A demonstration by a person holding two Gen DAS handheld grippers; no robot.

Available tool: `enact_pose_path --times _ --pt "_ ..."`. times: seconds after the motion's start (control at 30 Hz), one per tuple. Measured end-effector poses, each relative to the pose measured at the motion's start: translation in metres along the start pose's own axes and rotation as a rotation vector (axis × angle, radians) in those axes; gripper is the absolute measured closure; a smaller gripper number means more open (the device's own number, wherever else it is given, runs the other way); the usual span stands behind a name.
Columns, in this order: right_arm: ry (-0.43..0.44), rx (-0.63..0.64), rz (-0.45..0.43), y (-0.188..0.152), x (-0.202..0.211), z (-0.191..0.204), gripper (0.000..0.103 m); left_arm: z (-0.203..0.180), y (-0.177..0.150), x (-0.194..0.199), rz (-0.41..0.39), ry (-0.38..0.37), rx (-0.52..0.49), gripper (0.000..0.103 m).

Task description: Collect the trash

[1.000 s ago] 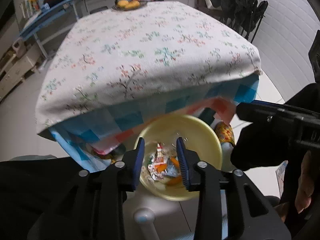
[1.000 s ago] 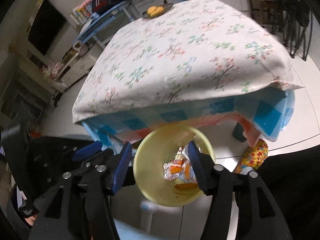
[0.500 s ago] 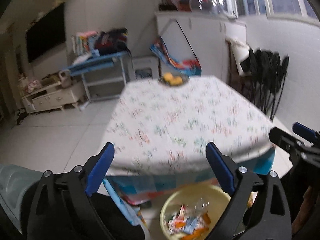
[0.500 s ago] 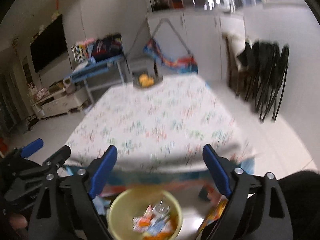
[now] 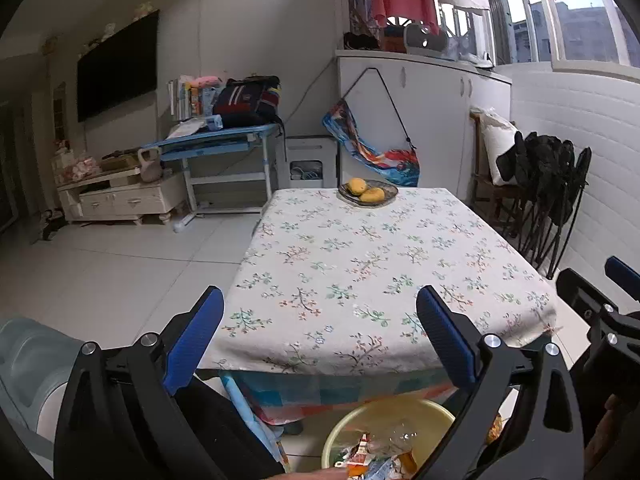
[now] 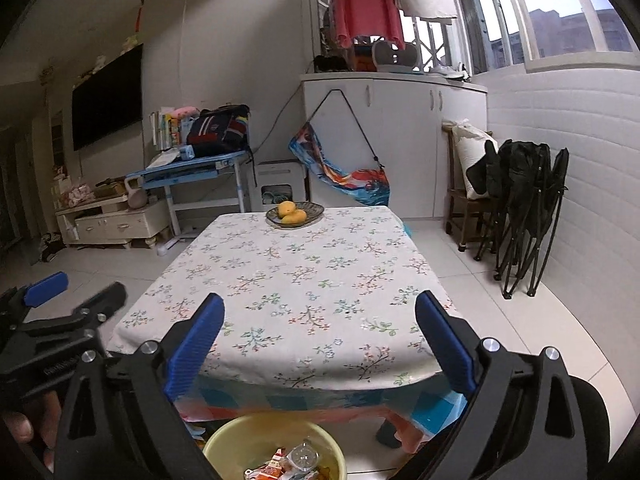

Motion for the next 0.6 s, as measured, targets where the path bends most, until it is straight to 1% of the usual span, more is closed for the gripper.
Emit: enact_pose_path --times 0.27,0.6 --pt "-0.024 -0.002 -0.003 0.0005 -0.0018 -0.0014 0.01 0.0001 0.001 -0.0011 -0.013 0.026 -0.011 0.007" --pt "-0.035 0.012 0.007 -0.0006 -0.0048 0.0018 0.008 0.0015 0.0025 -0.0008 -0.022 0.03 -0.013 0.007"
Point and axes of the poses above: each gripper's, at about its wrist camera, not at the fingertips, and x roughly against the way its jaws point, z to its left, y to its top, the point moved 1 cm from there along -x, roughly the way its jaws point, and after that the axes turned 5 degrees about -x, right-handed, at the moved point
